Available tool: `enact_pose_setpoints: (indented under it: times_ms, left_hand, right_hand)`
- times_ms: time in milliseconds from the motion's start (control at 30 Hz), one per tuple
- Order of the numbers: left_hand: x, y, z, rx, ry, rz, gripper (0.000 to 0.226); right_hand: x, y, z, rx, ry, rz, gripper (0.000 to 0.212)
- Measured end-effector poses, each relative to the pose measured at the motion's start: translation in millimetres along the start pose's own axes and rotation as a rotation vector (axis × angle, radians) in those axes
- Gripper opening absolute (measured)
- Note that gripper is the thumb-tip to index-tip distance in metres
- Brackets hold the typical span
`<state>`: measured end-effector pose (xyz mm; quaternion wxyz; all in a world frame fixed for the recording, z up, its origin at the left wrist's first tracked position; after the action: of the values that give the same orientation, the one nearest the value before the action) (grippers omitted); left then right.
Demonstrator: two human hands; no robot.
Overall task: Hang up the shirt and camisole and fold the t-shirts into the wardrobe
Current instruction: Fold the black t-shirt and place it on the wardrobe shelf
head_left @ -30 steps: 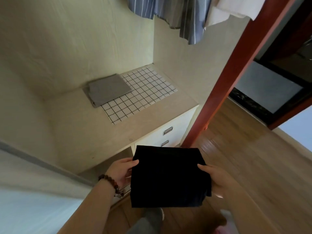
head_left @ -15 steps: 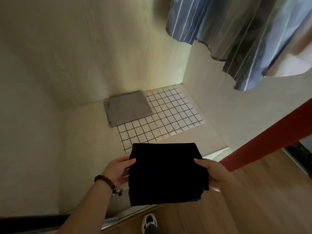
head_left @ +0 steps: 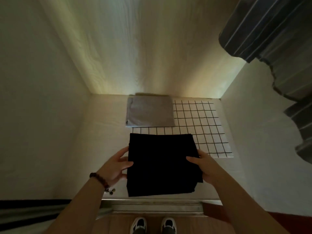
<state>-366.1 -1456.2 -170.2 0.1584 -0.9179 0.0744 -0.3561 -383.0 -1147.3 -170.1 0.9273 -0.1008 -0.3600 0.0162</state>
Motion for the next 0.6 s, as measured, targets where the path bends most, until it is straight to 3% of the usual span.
enact_pose_setpoints:
  times_ms: [233, 500, 600]
  left_hand:
    - [-42, 14, 5, -0.016, 0.026, -0.076, 0.06]
    - [-63, 17, 20, -0.143, 0.034, -0.273, 0.053]
    - [-60, 15, 21, -0.141, 0.013, -0.259, 0.051]
  right_hand:
    - [-59, 8, 1, 0.166, 0.052, -0.027, 0.036]
    - [-84, 9, -26, 0.532, 0.179, -0.24, 0.029]
    - [-78, 8, -25, 0.587, 0.23, -0.259, 0.028]
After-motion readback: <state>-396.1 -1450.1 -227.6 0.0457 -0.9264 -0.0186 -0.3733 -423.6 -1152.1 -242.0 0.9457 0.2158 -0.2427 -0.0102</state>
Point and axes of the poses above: each hand's wrist, its own x-axis away from the middle knuckle, its own y-axis out of the back of the hand, z = x × y, the point moved 4 cm from there along -x, towards the middle knuckle, and after that the axes turned 2 degrees about z, right-handed, at the moved point
